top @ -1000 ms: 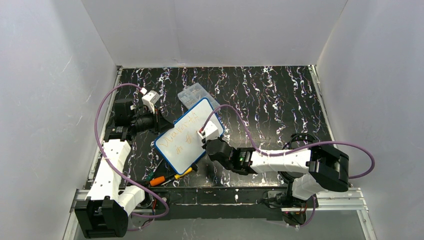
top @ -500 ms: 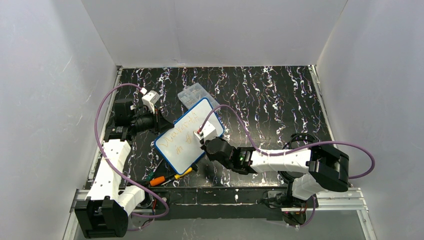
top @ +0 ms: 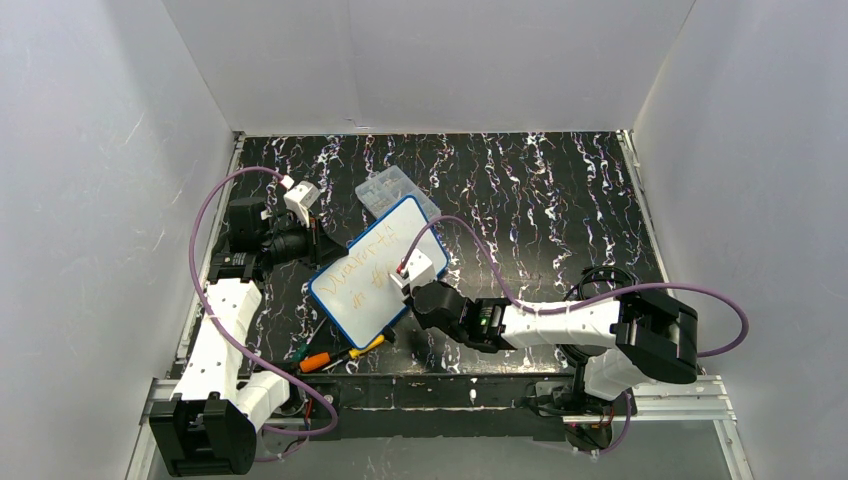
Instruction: Write a sentence on the whiteboard
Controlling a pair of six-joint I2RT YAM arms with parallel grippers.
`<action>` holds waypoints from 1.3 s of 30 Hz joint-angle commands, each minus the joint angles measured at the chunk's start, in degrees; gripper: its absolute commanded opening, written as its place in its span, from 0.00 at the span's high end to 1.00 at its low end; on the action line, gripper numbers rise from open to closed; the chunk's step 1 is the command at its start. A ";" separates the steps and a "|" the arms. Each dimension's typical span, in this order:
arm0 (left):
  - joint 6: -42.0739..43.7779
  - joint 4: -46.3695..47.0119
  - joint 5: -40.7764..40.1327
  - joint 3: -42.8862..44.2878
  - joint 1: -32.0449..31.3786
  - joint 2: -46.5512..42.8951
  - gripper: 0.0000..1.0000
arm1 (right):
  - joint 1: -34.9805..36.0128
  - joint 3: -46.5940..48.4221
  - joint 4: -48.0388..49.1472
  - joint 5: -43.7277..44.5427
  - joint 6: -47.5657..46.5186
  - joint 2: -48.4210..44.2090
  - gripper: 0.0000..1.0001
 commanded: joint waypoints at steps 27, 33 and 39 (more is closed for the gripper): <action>0.17 -1.19 2.20 -0.22 -0.34 -1.45 1.00 | -4.96 -0.17 -2.35 1.38 1.78 -5.95 0.99; 0.19 -1.15 2.12 -0.27 -0.34 -1.36 1.00 | -9.27 0.01 -0.52 -2.37 -1.29 -5.64 0.99; 0.24 -1.15 2.03 -0.16 -0.39 -1.02 1.00 | -9.81 0.31 0.71 -4.56 -2.59 -4.91 0.99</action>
